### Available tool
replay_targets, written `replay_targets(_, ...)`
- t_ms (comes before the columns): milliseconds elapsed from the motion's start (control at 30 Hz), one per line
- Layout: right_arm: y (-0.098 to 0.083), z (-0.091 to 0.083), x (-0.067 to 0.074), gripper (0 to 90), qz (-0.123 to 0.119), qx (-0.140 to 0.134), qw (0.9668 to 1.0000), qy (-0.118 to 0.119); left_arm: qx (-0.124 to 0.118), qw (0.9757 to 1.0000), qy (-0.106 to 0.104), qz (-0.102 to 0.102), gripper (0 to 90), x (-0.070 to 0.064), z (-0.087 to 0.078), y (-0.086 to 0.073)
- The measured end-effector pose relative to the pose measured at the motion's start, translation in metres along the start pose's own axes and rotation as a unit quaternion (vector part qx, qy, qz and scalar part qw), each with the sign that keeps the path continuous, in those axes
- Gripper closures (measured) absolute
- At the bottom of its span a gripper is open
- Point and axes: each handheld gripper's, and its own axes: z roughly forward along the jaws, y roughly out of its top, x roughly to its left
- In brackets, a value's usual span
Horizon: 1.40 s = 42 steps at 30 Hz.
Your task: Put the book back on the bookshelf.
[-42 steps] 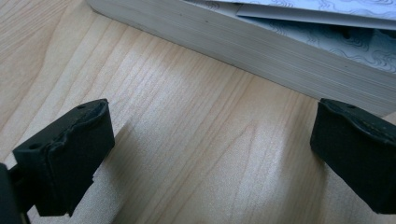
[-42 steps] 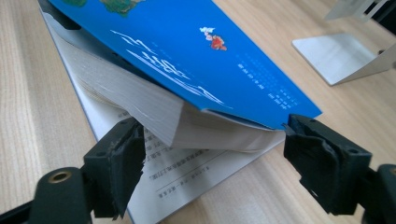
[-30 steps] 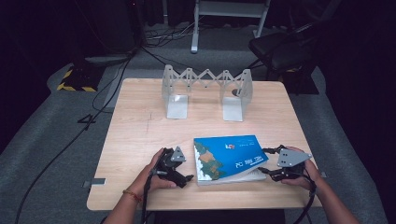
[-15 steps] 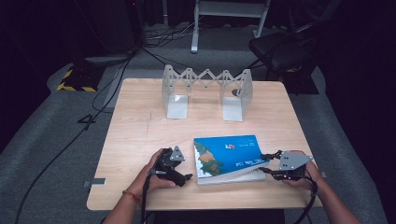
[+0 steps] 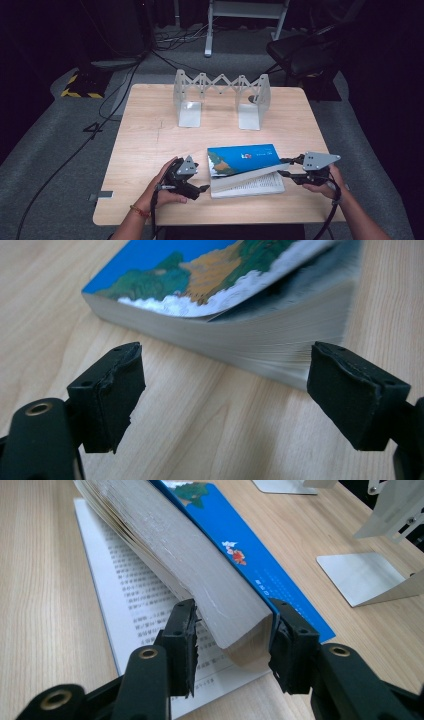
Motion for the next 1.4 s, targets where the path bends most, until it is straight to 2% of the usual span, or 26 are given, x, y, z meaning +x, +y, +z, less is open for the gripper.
replay_targets(100, 0.006, 0.002, -0.005, 58.3, 0.014, 0.003, 0.9999, 0.004, -0.007, 0.9998, 0.010, 0.015, 16.4, -0.006, -0.003, 0.009)
replay_targets(267, 0.015, 0.012, -0.011, 58.6, 0.019, 0.015, 0.9997, 0.006, -0.023, 0.9993, -0.001, 0.030, 16.2, -0.016, -0.007, 0.020)
replay_targets(333, 0.018, 0.015, -0.012, 58.6, 0.024, 0.017, 0.9996, 0.006, -0.022, 0.9991, 0.009, 0.036, 15.4, -0.020, -0.007, 0.024)
replay_targets(467, 0.021, 0.018, -0.014, 58.6, 0.024, 0.021, 0.9995, 0.006, -0.024, 0.9988, 0.023, 0.036, 15.9, -0.019, -0.010, 0.028)
replay_targets(500, 0.021, 0.019, -0.014, 58.6, 0.027, 0.020, 0.9994, 0.006, -0.022, 0.9985, 0.028, 0.042, 16.0, -0.019, -0.012, 0.029)
replay_targets(567, 0.022, 0.020, -0.015, 58.6, 0.032, 0.018, 0.9993, 0.004, -0.037, 0.9983, 0.033, 0.031, 15.9, -0.016, -0.016, 0.032)
replay_targets(667, 0.023, 0.021, -0.015, 58.6, 0.029, 0.020, 0.9994, 0.004, -0.040, 0.9981, 0.035, 0.030, 15.8, -0.015, -0.016, 0.035)
replay_targets(700, 0.024, 0.021, -0.015, 58.6, 0.030, 0.022, 0.9993, 0.003, -0.036, 0.9981, 0.036, 0.036, 15.8, -0.015, -0.015, 0.038)
replay_targets(733, 0.025, 0.022, -0.015, 58.7, 0.031, 0.022, 0.9993, 0.003, -0.019, 0.9973, 0.046, 0.054, 15.9, -0.020, -0.009, 0.043)
replay_targets(767, 0.027, 0.024, -0.016, 58.7, 0.032, 0.024, 0.9992, 0.003, -0.014, 0.9969, 0.045, 0.063, 15.7, -0.022, -0.006, 0.046)
replay_targets(800, 0.027, 0.024, -0.016, 58.7, 0.032, 0.024, 0.9992, 0.003, -0.014, 0.9969, 0.045, 0.063, 15.7, -0.022, -0.006, 0.046)
replay_targets(867, 0.029, 0.026, -0.017, 58.7, 0.035, 0.026, 0.9990, 0.002, 0.001, 0.9954, 0.055, 0.078, 15.5, -0.027, 0.003, 0.051)
replay_targets(933, 0.030, 0.027, -0.017, 58.7, 0.035, 0.027, 0.9990, 0.002, 0.010, 0.9948, 0.064, 0.079, 15.6, -0.028, 0.011, 0.055)
replay_targets(1000, 0.031, 0.028, -0.017, 58.8, 0.036, 0.029, 0.9989, 0.002, 0.018, 0.9946, 0.063, 0.081, 15.7, -0.029, 0.016, 0.056)
replay_targets(1033, 0.032, 0.028, -0.017, 58.7, 0.037, 0.029, 0.9989, 0.002, 0.025, 0.9936, 0.070, 0.085, 16.2, -0.029, 0.018, 0.056)
replay_targets(1100, 0.033, 0.029, -0.017, 58.8, 0.035, 0.032, 0.9989, 0.002, 0.030, 0.9936, 0.070, 0.083, 16.9, -0.028, 0.023, 0.057)
replay_targets(1200, 0.035, 0.032, -0.016, 58.8, 0.030, 0.037, 0.9988, 0.003, 0.035, 0.9927, 0.082, 0.081, 28.8, -0.028, 0.027, 0.057)
replay_targets(1233, 0.035, 0.032, -0.016, 58.8, 0.030, 0.037, 0.9988, 0.003, 0.041, 0.9910, 0.094, 0.086, 28.8, -0.028, 0.031, 0.057)
replay_targets(1267, 0.037, 0.033, -0.014, 58.8, 0.025, 0.042, 0.9988, 0.004, 0.047, 0.9904, 0.101, 0.082, 40.3, -0.027, 0.033, 0.057)
replay_targets(1300, 0.037, 0.033, -0.014, 58.8, 0.025, 0.042, 0.9988, 0.004, 0.046, 0.9903, 0.104, 0.079, 40.3, -0.026, 0.034, 0.057)
replay_targets(1333, 0.037, 0.035, -0.014, 58.9, 0.023, 0.043, 0.9988, 0.006, 0.045, 0.9897, 0.113, 0.076, 45.5, -0.023, 0.035, 0.055)
replay_targets(1367, 0.038, 0.036, -0.013, 58.9, 0.020, 0.045, 0.9987, 0.008, 0.043, 0.9908, 0.105, 0.073, 56.8, -0.020, 0.034, 0.053)
replay_targets(1400, 0.038, 0.037, -0.012, 59.0, 0.018, 0.047, 0.9987, 0.010, 0.043, 0.9908, 0.105, 0.073, 58.9, -0.020, 0.034, 0.053)
